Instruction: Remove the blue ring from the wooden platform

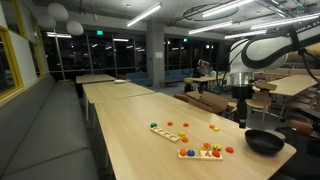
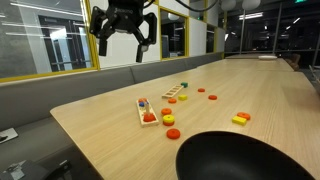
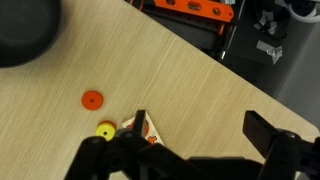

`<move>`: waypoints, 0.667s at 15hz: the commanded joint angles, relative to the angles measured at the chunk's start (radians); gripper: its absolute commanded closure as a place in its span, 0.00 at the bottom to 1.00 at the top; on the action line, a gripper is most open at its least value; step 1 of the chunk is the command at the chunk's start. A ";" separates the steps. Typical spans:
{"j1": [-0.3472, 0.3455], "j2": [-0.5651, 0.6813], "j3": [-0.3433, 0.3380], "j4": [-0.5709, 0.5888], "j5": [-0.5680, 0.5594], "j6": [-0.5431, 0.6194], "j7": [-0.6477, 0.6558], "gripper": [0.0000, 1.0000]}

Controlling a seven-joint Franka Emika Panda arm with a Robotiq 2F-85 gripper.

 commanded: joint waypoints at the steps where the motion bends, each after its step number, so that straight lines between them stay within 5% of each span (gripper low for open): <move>1: -0.009 0.001 0.008 0.001 0.005 -0.001 -0.004 0.00; 10: 0.044 0.054 0.076 -0.023 0.039 0.210 0.017 0.00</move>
